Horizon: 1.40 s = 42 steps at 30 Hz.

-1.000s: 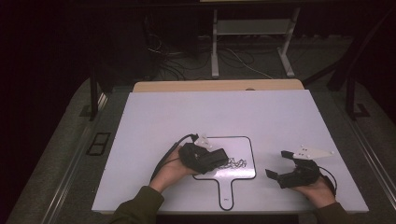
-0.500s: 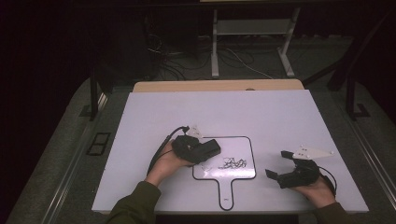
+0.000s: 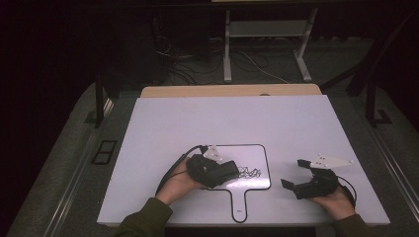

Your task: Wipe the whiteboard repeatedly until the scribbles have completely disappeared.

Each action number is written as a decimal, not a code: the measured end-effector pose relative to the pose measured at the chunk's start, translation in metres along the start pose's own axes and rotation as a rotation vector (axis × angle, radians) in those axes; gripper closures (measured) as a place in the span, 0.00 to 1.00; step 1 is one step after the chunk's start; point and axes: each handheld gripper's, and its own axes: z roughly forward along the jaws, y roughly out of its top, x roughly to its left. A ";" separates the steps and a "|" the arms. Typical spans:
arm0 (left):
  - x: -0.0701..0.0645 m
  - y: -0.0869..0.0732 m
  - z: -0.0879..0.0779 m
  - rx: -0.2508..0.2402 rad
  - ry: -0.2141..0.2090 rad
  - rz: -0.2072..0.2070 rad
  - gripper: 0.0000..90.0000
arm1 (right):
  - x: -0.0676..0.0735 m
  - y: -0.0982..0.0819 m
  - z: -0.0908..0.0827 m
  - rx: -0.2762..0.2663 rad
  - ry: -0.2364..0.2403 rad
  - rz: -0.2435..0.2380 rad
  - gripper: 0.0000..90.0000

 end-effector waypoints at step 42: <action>-0.005 -0.002 -0.002 0.005 -0.007 -0.014 0.43 | 0.001 0.000 0.000 0.001 0.003 0.001 0.00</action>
